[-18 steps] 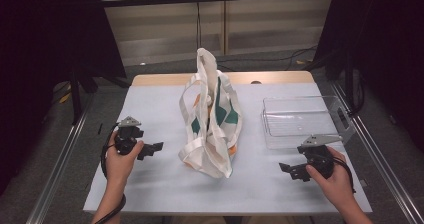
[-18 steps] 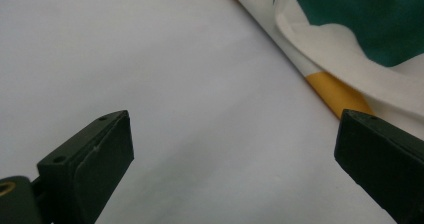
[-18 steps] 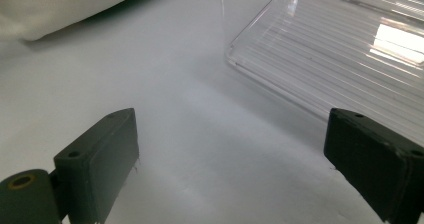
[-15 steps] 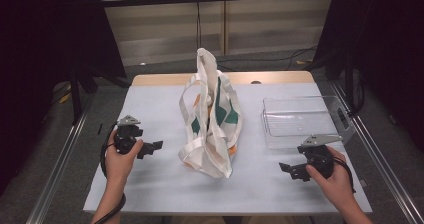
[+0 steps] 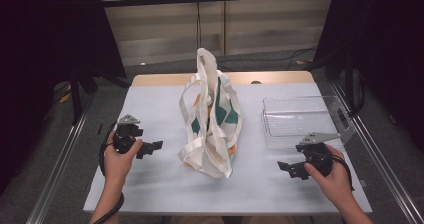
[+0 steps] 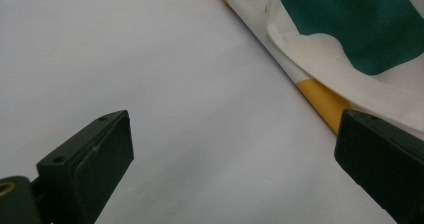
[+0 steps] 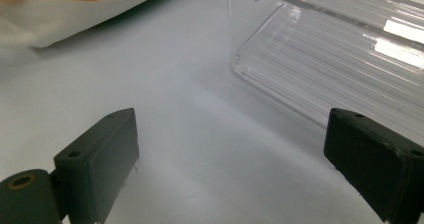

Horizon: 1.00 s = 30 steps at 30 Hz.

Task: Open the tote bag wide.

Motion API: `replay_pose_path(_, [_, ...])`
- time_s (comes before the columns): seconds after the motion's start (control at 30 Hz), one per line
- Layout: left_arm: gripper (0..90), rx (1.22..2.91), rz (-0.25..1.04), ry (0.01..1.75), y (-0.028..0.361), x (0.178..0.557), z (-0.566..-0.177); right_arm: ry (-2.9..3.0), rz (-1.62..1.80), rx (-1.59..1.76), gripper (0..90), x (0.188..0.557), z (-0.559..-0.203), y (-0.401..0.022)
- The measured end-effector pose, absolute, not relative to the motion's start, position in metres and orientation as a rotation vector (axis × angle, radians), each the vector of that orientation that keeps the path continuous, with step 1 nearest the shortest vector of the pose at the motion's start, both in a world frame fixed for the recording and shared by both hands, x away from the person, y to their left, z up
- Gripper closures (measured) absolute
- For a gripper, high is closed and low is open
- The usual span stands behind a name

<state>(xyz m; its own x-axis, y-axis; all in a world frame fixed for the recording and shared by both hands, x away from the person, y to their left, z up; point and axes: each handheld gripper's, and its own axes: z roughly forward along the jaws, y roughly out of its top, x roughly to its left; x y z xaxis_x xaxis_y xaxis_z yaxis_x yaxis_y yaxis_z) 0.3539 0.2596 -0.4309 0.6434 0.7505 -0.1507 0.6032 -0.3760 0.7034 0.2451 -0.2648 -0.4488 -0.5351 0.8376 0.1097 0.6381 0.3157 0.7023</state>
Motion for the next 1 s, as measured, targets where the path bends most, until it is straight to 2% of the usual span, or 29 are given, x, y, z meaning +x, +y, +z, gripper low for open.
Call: replay_pose_path(1.0, [2.2,2.135,0.224,1.014,0.244,0.363,-0.408,2.319,1.051,1.288,7.2,0.274,-0.407,-0.257])
